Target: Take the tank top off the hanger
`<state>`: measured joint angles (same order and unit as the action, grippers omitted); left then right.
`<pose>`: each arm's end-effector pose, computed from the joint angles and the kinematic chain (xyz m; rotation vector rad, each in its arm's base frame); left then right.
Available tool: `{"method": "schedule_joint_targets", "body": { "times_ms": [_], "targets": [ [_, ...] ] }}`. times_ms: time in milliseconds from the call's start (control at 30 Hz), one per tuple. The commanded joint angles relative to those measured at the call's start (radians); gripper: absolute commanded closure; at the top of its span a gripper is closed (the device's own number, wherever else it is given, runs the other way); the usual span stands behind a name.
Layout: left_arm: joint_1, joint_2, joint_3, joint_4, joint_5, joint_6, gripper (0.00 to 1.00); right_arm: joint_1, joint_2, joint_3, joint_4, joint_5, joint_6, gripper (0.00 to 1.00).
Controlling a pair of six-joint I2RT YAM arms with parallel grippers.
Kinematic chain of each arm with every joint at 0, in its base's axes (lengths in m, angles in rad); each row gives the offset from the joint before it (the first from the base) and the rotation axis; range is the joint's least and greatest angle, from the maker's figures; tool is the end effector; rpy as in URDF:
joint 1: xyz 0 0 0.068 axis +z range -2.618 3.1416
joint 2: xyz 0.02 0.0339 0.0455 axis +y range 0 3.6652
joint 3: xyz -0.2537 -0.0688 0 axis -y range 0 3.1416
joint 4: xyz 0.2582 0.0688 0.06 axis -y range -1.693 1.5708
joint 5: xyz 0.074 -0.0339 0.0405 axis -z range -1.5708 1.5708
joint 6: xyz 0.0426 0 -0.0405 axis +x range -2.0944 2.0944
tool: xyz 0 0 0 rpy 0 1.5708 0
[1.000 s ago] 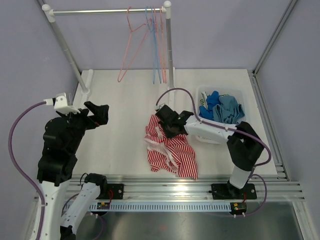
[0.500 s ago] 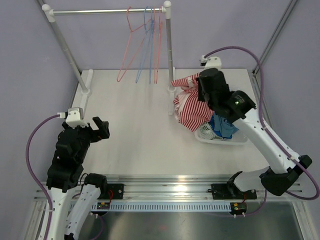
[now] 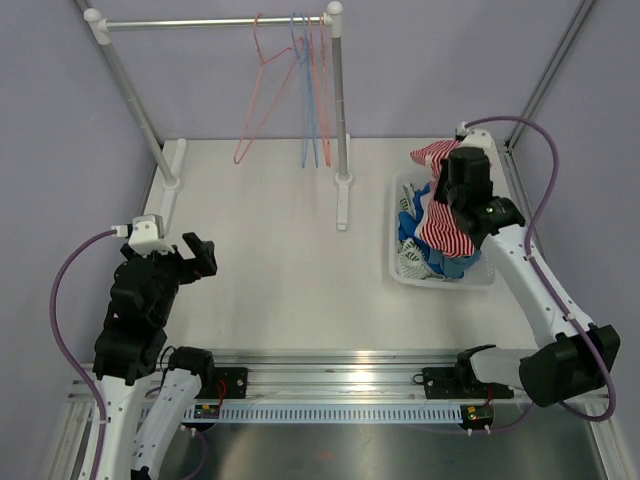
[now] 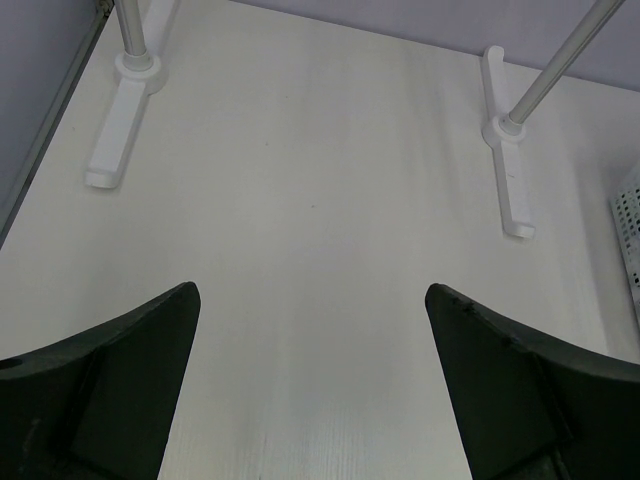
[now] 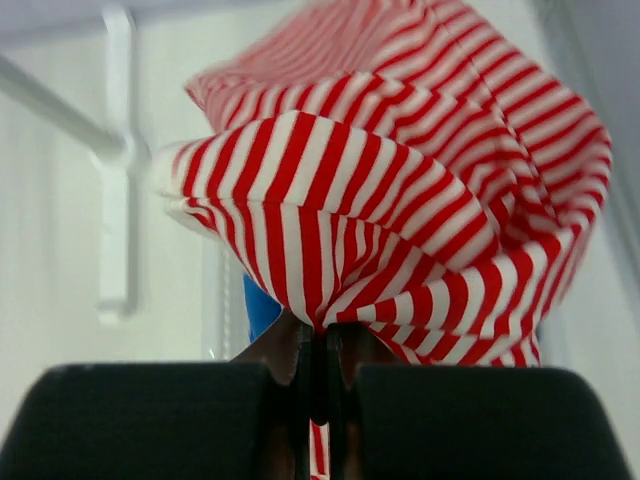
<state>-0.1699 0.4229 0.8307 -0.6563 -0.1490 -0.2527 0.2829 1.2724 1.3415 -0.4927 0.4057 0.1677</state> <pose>0.1139 -0.0131 0.3465 -0.1806 1.8106 -0.1638 0.2947 0.0682 0.3872 0.1459 1.9542 -0.1091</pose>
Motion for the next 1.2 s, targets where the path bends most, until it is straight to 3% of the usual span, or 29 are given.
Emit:
{"method": "schedule_joint_targets", "body": {
  "times_ms": [0,100,200,367,500,800,900,1033,1167],
  "targets": [
    [0.001,0.007,0.018,0.037,-0.052,0.007,0.01,0.006,-0.03,-0.259,0.051,-0.146,0.133,1.0],
    [-0.013,0.008,0.022,0.032,-0.066,0.004,0.01,0.004,0.01,-0.341,-0.018,-0.128,0.17,1.0],
    [-0.019,-0.001,0.024,0.029,-0.076,0.001,0.01,-0.007,0.132,-0.294,-0.145,-0.11,0.197,1.0],
    [-0.022,-0.021,0.021,0.021,-0.138,-0.006,0.01,-0.067,0.278,-0.289,-0.142,-0.341,0.19,1.0],
    [-0.022,-0.012,0.022,0.011,-0.142,-0.011,0.01,-0.082,0.386,-0.252,-0.179,-0.37,0.187,1.0],
    [-0.022,-0.001,0.025,0.014,-0.141,-0.011,0.01,-0.105,0.113,-0.138,-0.211,-0.381,0.205,1.0],
    [-0.02,0.0,0.024,0.014,-0.141,-0.011,0.01,-0.125,0.05,-0.047,-0.23,-0.296,0.223,1.0],
    [-0.019,-0.001,0.024,0.014,-0.141,-0.011,0.01,-0.174,0.039,-0.016,-0.239,-0.182,0.248,1.0],
    [-0.019,0.004,0.025,0.018,-0.133,-0.01,0.01,-0.197,0.115,-0.108,-0.207,-0.223,0.243,1.0]
  ]
}}
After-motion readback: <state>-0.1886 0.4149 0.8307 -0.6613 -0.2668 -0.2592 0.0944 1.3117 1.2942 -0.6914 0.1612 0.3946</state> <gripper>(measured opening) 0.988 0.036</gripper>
